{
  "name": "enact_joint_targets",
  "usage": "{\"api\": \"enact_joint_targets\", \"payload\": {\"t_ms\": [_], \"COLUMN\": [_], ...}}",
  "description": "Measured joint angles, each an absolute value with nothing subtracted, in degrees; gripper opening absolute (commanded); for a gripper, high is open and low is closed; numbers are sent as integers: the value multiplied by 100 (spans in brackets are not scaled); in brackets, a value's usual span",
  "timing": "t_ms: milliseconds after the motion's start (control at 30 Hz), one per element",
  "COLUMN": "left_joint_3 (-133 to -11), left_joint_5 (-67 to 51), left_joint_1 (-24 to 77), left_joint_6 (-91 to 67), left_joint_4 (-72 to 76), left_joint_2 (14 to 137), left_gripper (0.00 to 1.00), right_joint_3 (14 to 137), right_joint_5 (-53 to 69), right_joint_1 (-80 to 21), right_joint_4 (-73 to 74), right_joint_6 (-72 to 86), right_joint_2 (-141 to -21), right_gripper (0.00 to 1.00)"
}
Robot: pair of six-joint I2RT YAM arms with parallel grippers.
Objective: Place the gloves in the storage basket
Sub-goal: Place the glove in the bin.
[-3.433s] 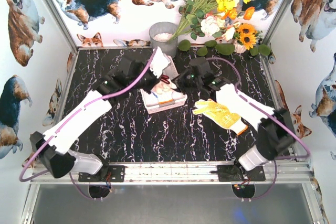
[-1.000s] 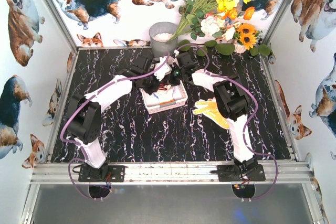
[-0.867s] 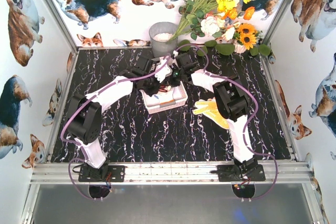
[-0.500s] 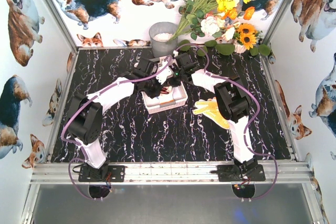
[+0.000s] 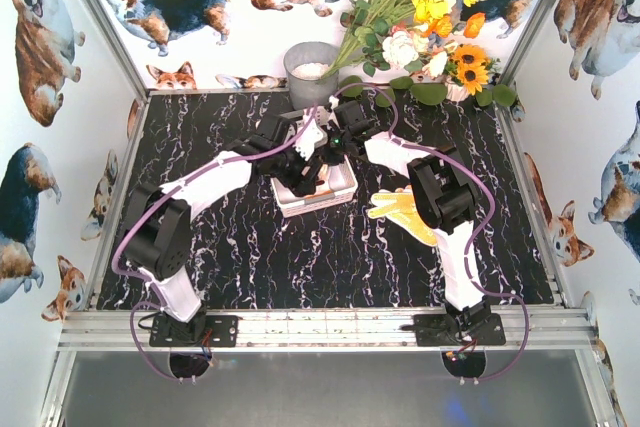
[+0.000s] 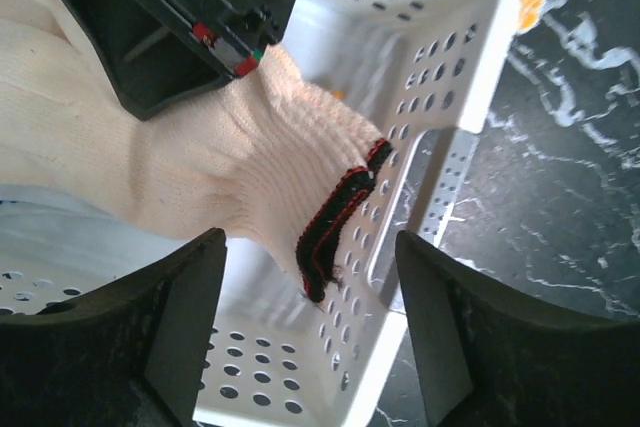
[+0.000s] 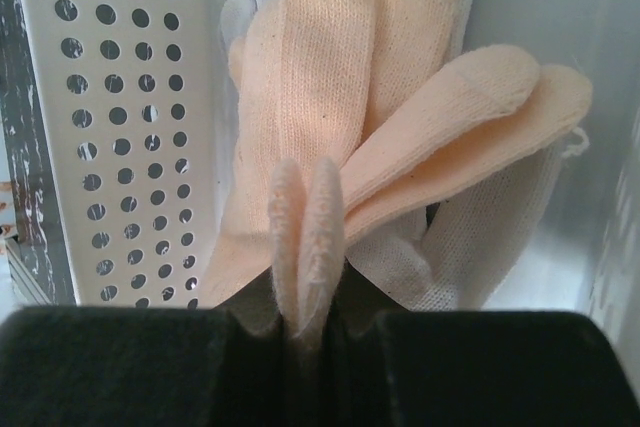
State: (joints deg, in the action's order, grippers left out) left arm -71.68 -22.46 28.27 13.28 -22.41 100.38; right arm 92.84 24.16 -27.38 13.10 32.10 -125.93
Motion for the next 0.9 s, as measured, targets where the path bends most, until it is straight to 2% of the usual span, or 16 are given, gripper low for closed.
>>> {"api": "enact_joint_targets", "payload": {"t_ms": [200,300,467,667,900], "left_joint_3": [-7164,-7142,-6759,-6224,-6110], "left_joint_5": [-2746,-2899,-2794,-2324,-1575], "left_joint_1": [2722,2681,2626,2602,2596], "left_joint_6": [937,731,93,-683,-1181], "left_joint_4": [-2084,-2005,-1568,-893,-541], "left_joint_2": [9690,9579,9415,9400,9371], "left_gripper": [72,71,59,58,58], "right_joint_3": [9284,9284,9284,9284,9277], "right_joint_5": [2462,2508,2587,2620,2676], "right_joint_1": [-2738,-2738,-2738,-2738,-2738], "right_joint_4": [1302,1256,1070,1013,1004], "right_joint_6": [3111,3059,2980,2884,2895], "right_joint_2": [-12593,-12593,-12593,-12593,-12593], "right_gripper": [3,5,17,23,38]}}
